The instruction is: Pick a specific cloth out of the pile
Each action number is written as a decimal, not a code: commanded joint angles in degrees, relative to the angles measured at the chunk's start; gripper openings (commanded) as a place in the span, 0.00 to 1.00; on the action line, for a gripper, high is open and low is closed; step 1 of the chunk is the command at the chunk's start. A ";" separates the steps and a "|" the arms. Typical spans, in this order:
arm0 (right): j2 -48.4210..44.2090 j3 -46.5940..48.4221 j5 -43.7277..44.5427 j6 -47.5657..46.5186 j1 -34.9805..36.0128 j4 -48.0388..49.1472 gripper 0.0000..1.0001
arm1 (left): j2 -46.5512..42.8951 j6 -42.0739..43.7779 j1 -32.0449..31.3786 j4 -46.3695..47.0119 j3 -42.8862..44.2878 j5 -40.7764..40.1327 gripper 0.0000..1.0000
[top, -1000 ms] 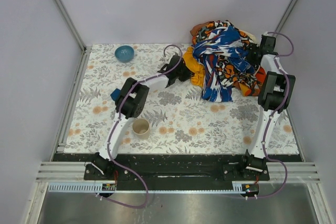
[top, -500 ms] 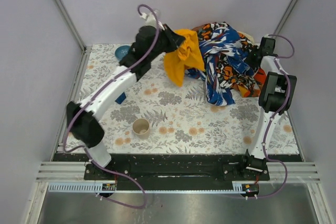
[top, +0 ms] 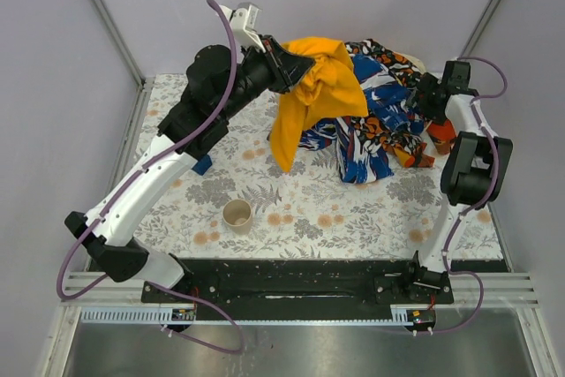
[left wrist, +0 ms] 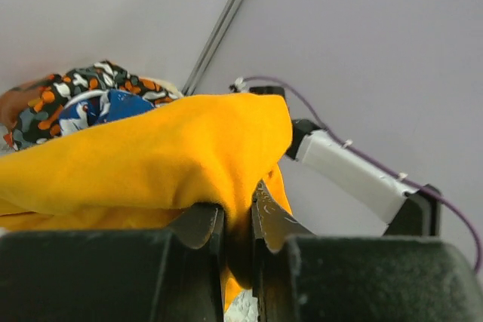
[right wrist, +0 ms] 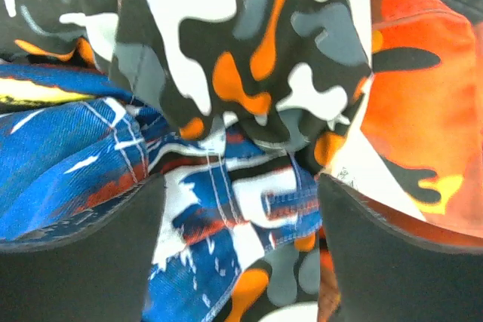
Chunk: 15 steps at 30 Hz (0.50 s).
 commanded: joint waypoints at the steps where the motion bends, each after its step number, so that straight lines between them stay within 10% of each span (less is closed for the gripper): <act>1: -11.75 -1.62 1.30 -0.99 0.30 -3.61 0.99 | -4.42 0.66 -1.68 0.12 -1.61 2.24 0.00; 15: -50.33 -26.03 0.42 5.42 0.30 -0.98 0.99 | -11.72 0.31 -12.83 -2.52 -16.73 -1.36 0.00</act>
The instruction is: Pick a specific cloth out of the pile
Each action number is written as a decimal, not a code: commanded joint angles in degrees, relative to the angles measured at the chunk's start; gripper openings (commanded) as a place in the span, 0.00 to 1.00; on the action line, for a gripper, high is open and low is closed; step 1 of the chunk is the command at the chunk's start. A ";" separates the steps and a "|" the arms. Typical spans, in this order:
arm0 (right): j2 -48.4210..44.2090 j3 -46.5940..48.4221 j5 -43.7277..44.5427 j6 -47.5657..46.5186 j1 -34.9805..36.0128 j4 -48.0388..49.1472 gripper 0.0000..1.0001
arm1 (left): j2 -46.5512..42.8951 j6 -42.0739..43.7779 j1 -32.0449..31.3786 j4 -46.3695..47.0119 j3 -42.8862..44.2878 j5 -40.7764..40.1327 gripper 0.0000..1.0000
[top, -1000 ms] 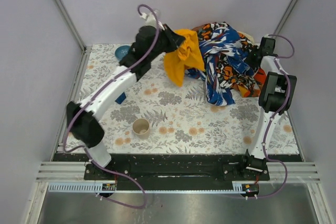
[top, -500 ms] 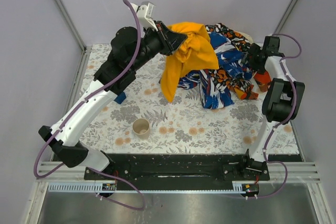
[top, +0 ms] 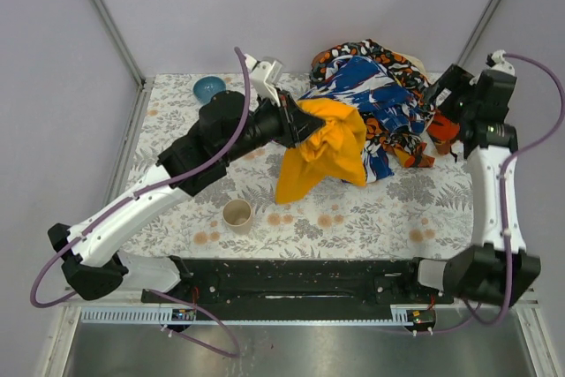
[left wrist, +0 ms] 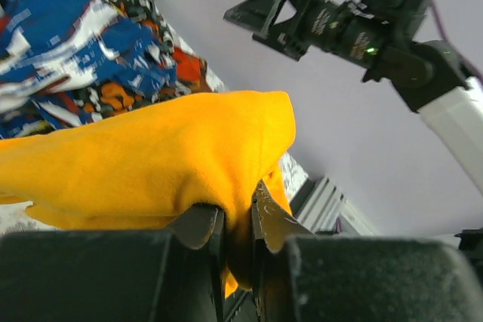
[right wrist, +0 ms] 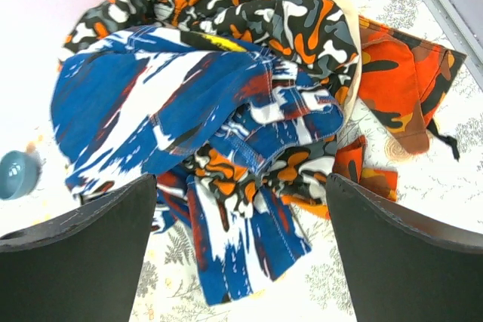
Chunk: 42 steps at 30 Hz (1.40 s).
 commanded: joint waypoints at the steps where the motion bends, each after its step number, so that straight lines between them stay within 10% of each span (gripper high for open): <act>1: -12.60 -11.75 -0.67 4.44 0.23 2.80 1.00 | -2.69 0.05 -3.16 3.01 -3.99 -0.99 0.00; 12: -38.28 -38.74 -7.01 13.68 0.23 8.70 0.99 | -6.73 -6.10 -10.54 8.02 -20.95 -1.42 0.00; 26: -39.53 -49.22 -7.62 12.97 0.23 9.31 0.99 | -11.66 -16.38 -11.78 -7.17 -33.10 -29.45 0.00; 42: -39.44 -51.60 -7.10 13.33 0.15 10.99 0.99 | 24.98 -14.89 -11.78 -9.82 -14.19 -21.65 0.10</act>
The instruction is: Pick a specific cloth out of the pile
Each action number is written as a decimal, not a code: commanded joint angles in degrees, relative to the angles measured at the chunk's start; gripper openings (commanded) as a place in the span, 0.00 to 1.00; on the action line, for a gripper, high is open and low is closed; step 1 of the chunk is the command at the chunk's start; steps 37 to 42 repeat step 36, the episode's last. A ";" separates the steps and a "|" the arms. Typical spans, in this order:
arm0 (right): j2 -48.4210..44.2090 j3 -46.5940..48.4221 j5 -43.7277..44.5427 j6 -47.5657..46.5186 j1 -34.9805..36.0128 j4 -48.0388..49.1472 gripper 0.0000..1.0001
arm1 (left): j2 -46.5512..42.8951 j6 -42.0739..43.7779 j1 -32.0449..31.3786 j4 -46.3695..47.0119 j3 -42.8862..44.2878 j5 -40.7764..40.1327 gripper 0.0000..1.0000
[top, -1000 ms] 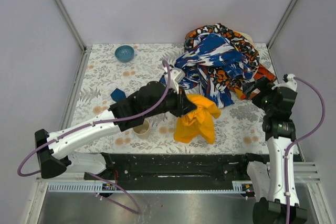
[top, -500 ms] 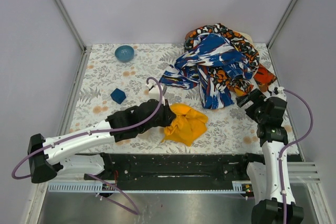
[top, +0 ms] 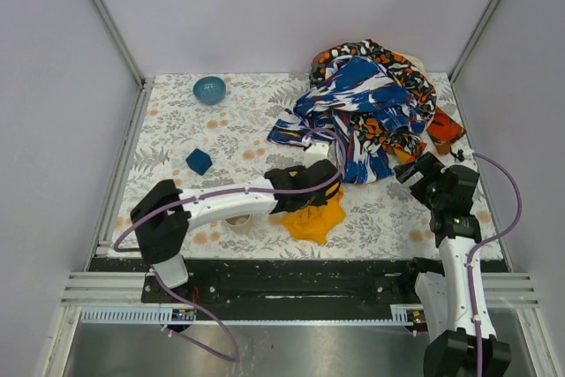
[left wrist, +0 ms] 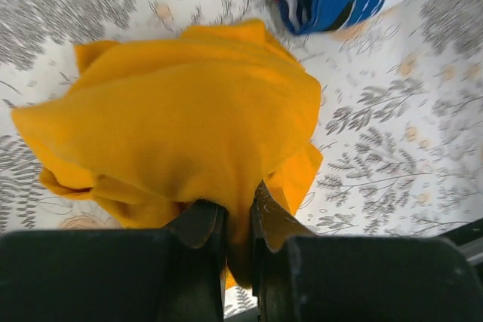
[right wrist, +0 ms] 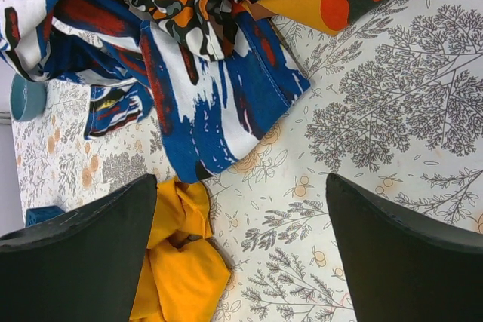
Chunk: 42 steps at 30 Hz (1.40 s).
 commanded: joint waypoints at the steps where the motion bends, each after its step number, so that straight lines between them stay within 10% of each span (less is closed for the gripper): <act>1: -0.53 -0.06 0.75 -0.16 0.23 1.85 1.00 | 4.60 -1.17 -0.02 -0.66 1.28 5.89 0.16; 7: -0.44 0.29 1.19 -0.33 0.23 1.59 1.00 | -0.48 -2.75 -0.02 0.22 -8.99 10.64 0.47; 12: -0.36 0.64 2.07 0.54 0.23 1.41 0.99 | -14.01 3.12 -0.11 1.62 -11.30 13.27 0.99; 23: 0.00 2.22 4.10 0.02 0.23 -0.53 0.99 | -33.18 9.82 2.78 -3.73 -8.21 -1.21 0.99; 31: -0.18 0.91 3.04 -1.48 0.23 1.67 0.99 | -40.57 2.35 29.93 2.85 -29.29 8.62 0.99; 42: 1.31 0.20 2.16 -1.04 0.23 3.96 1.00 | -49.61 2.78 31.89 5.32 -34.06 8.10 0.99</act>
